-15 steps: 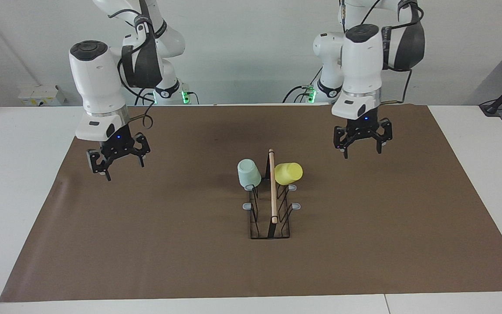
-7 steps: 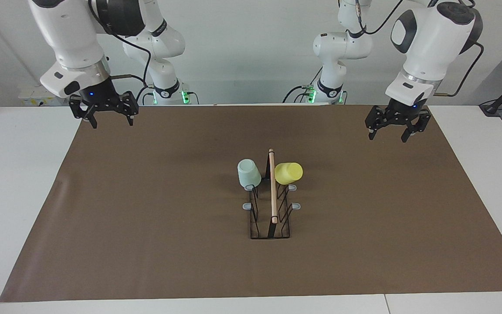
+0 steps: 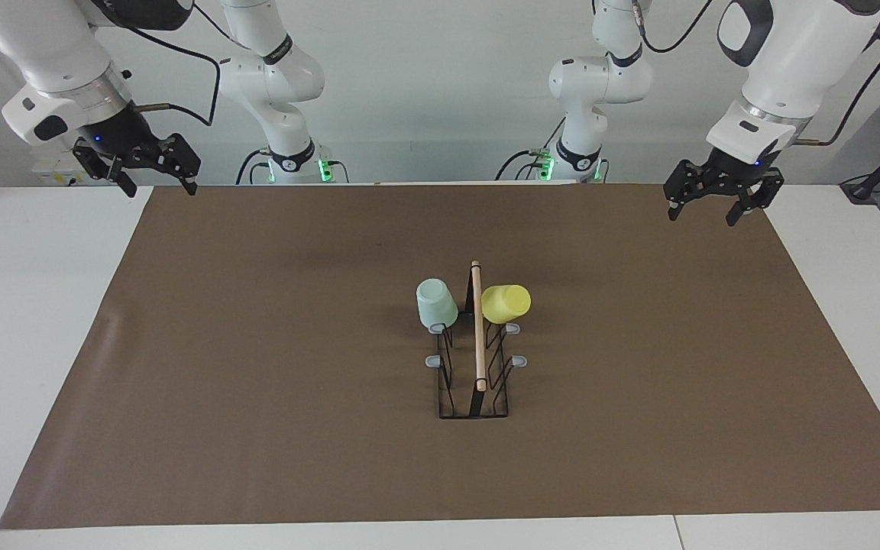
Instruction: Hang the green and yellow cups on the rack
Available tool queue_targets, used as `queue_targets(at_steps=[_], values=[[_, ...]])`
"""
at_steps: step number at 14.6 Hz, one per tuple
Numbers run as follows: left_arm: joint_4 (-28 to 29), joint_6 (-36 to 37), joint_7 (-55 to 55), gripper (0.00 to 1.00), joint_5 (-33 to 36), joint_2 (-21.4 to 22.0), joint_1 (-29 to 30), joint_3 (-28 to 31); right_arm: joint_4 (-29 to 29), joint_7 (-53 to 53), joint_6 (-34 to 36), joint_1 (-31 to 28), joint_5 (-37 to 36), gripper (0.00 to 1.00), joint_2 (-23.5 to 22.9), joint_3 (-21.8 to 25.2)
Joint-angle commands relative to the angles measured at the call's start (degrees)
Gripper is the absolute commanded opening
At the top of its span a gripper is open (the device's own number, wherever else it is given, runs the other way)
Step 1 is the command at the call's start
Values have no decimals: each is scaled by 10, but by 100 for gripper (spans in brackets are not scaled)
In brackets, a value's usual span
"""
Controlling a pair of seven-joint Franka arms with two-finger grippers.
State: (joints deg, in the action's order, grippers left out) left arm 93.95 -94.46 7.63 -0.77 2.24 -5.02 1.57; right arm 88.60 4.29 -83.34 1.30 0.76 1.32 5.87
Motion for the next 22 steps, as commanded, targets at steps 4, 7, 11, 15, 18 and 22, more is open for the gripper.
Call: queue_targets(at_steps=[4,7,11,15,18,22], values=[[-13,34,7,100,-6,3,15,4,13,0,-25,19,-46,100,5,-10],[-52,52,6,100,-7,-18,16,2,18,-2,-28,32,-44,100,4,-11],[-65,60,9,100,-12,-22,17,4,16,-2,-9,31,-39,100,4,-11],[-62,68,8,100,-11,-21,18,4,17,-7,-13,26,-14,100,4,-9],[-59,74,9,100,-12,-18,18,5,18,-6,-9,24,-15,100,4,-9],[-54,73,8,100,-12,-15,18,5,19,-7,-11,26,-23,100,4,-9]])
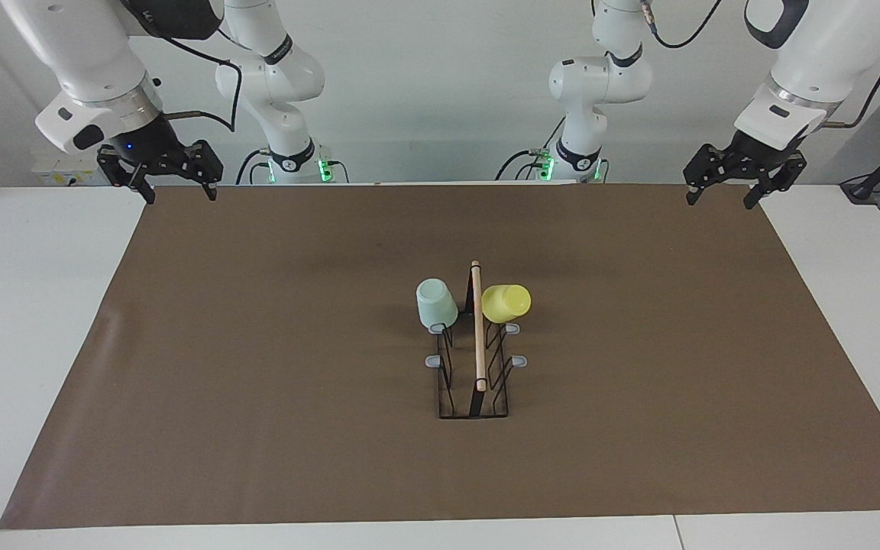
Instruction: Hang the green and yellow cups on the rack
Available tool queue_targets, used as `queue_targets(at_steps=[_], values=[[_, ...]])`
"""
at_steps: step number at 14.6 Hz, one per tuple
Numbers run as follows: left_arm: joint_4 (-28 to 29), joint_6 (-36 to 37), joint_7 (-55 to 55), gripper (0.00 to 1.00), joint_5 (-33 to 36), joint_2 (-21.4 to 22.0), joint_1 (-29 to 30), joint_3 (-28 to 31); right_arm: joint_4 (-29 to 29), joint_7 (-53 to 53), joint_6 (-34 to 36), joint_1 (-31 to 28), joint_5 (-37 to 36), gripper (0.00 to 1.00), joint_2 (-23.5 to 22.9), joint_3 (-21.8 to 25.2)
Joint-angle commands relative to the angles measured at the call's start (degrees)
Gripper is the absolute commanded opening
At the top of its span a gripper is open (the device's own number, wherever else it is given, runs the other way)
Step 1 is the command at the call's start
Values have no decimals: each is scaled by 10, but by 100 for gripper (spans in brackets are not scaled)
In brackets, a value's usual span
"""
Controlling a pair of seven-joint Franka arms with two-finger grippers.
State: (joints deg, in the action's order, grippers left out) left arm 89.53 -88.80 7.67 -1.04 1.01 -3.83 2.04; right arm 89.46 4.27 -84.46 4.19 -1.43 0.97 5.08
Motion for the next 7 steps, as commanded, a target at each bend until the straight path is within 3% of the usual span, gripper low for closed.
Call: queue_targets(at_steps=[1,7], values=[[-9,16,6,100,-9,-3,6,0,10,-5,-1,-4,-1,100,8,-2],[-9,17,3,100,-8,-2,6,2,9,-1,1,-3,8,100,9,-1]])
